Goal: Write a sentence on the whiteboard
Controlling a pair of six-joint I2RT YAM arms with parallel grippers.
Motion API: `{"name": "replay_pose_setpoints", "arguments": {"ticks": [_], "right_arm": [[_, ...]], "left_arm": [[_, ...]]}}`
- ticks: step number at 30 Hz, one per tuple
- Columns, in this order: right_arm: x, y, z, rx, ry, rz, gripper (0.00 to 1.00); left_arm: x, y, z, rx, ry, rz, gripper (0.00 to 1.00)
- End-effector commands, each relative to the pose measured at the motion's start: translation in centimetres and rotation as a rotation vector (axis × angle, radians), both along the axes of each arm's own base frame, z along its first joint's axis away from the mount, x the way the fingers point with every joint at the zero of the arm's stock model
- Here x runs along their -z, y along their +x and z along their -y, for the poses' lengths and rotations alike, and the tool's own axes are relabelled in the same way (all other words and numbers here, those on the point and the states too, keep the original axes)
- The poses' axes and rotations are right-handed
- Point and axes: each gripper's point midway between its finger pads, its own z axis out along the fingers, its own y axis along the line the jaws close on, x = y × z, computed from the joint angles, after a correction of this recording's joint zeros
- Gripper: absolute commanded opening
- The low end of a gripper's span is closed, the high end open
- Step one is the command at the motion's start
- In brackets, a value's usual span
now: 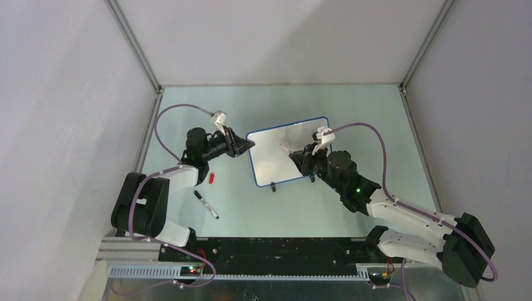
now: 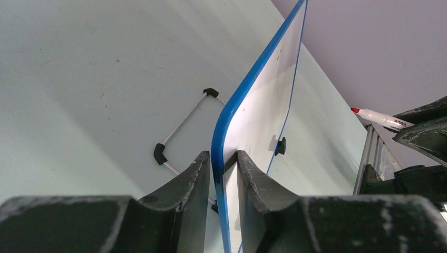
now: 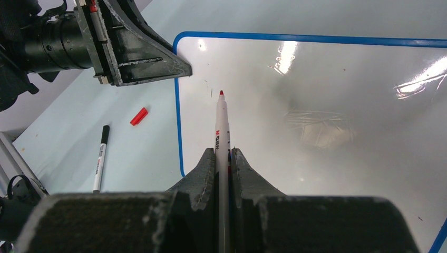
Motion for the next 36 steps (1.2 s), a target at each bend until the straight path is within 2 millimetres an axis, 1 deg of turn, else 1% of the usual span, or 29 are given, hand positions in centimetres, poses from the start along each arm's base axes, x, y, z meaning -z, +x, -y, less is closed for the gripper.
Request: {"name": "replay_pose_setpoints", "arguments": {"ticks": [1, 20, 24, 30, 33, 34, 36], "right_arm": [[-1.0, 0.0, -0.5, -0.014, 0.030, 0.036, 0.00], [-0.7, 0.1, -0.6, -0.011, 0.022, 0.035, 0.00], [-0.7, 0.0, -0.9, -0.027, 0.026, 0.035, 0.00], [-1.5, -0.3, -1.6, -0.063, 0.038, 0.031, 0.00], [-2.0, 0.1, -1.9, -0.057, 0.016, 0.002, 0.00], [-1.8, 0.2, -2.1, -0.057, 0.005, -0.011, 0.00], [-2.2, 0.3, -2.5, -0.064, -0.005, -0.033, 0.00]], "left_arm": [[-1.8, 0.9, 0.2, -0.005, -0.003, 0.064, 0.31], [-2.0, 0.8, 0.3, 0.000, -0.022, 0.066, 0.32], [-2.1, 0.7, 0.3, 0.001, -0.026, 0.068, 0.32], [-2.1, 0.7, 0.3, -0.001, -0.027, 0.071, 0.32], [-2.2, 0.7, 0.3, -0.001, -0.029, 0.071, 0.33], [-2.2, 0.7, 0.3, -0.001, -0.031, 0.071, 0.33], [-2.2, 0.7, 0.4, 0.000, -0.035, 0.072, 0.32]]}}
